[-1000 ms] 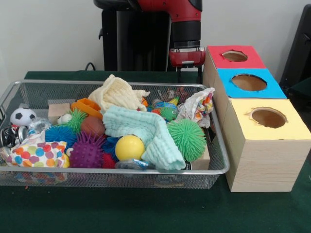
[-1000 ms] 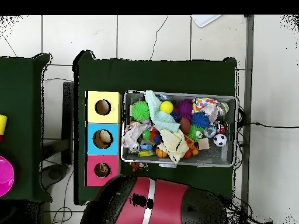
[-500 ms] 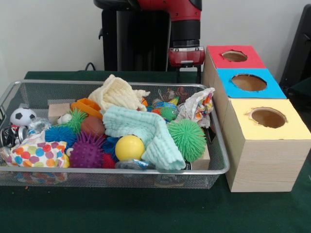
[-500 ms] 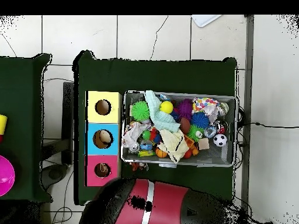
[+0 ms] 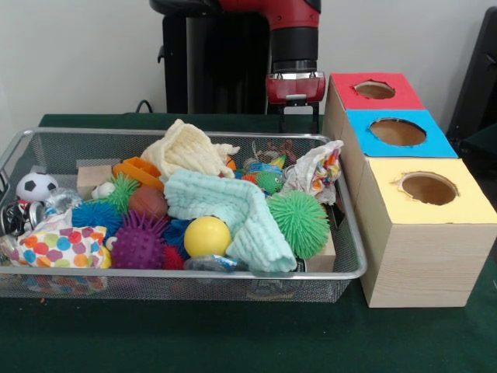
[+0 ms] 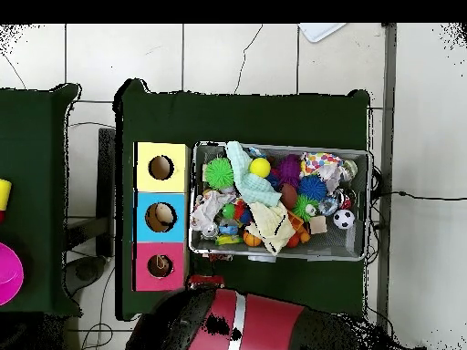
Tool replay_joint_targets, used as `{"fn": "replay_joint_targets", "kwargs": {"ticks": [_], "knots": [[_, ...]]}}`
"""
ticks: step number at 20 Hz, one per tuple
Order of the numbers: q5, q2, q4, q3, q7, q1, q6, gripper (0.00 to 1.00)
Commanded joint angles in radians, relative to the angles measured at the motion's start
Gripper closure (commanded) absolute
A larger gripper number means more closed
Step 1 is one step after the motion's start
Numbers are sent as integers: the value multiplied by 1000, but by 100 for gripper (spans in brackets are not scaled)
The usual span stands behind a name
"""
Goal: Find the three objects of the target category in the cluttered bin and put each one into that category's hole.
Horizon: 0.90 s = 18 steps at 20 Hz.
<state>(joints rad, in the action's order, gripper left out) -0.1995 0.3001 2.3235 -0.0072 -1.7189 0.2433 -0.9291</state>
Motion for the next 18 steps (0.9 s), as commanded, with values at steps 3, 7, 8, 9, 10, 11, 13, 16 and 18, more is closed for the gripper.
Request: {"fn": "replay_joint_targets", "kwargs": {"ticks": [3,7,8,9,10,11,13,16,18], "knots": [[-9,30,-115,19,-172,33,100,0],[-18,20,-129,7,-159,31,113,0],[-19,22,-133,7,-154,30,123,0],[-19,21,-134,7,-156,32,126,0],[-23,23,-135,8,-158,37,131,0],[-25,22,-140,4,-152,35,134,0],[-27,18,-144,-4,-144,32,140,0],[-31,-3,-155,-15,-145,35,137,0],[-34,-11,-168,-22,-135,29,139,0]]}}
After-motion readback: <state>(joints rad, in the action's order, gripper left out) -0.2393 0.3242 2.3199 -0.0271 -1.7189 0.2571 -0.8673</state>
